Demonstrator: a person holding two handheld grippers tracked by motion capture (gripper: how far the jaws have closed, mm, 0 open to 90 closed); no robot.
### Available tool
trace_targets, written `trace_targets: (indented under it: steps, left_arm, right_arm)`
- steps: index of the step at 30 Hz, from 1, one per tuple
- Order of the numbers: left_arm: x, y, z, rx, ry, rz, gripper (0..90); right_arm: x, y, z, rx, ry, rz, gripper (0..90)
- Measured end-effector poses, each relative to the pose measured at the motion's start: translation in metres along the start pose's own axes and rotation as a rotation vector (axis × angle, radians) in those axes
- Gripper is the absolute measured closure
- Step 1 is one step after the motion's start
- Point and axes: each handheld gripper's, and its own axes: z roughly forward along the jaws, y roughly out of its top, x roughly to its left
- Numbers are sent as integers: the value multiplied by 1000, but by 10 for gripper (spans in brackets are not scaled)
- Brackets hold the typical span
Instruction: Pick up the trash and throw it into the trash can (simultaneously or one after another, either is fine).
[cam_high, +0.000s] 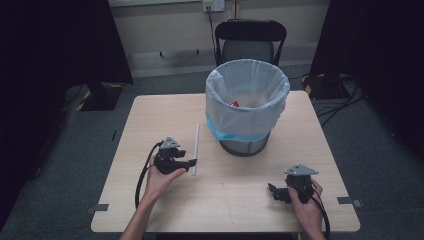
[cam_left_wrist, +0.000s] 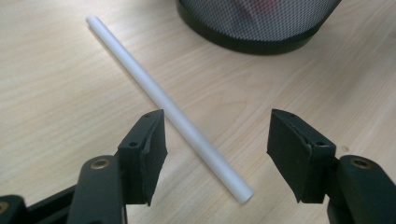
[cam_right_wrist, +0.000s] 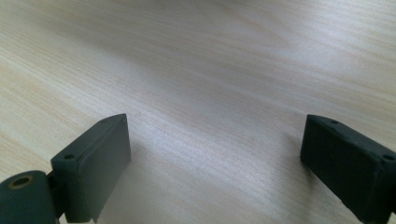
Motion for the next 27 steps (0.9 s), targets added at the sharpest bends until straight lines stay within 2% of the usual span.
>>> trace_targets:
  steps: [4,5,8,11,12,13,14,16,17,18,20,21,25,27]
  left_arm:
    - [0,-6,9,30,-1,-9,373]
    - [-1,-9,15,60,-2,-13,362]
    - [-2,-10,21,77,-5,5,362]
    - [-2,-10,26,104,17,23,359]
    - [-2,-11,28,102,15,13,364]
    - [-1,-13,29,110,29,12,372]
    - [-1,-13,29,110,29,12,388]
    - [0,-13,28,114,78,21,421]
    - [0,-13,28,114,78,21,433]
    - [1,-13,26,129,108,60,479]
    - [4,-14,24,134,118,74,515]
    - [5,-15,23,127,119,56,536]
    - [12,-20,17,111,122,46,644]
    - [16,-21,14,117,137,47,673]
  right_arm:
    - [0,0,0,0,0,0,77]
    - [0,0,0,0,0,0,77]
    - [0,0,0,0,0,0,77]
    - [0,0,0,0,0,0,77]
    - [0,0,0,0,0,0,77]
    - [0,0,0,0,0,-1,77]
    - [0,0,0,0,0,0,77]
    - [0,0,0,0,0,0,77]
    - [0,0,0,0,0,0,77]
    - [0,0,0,0,0,0,77]
    - [0,0,0,0,-1,0,77]
    - [0,0,0,0,-1,0,77]
    - [0,0,0,0,-1,0,77]
    - [0,0,0,0,-1,0,77]
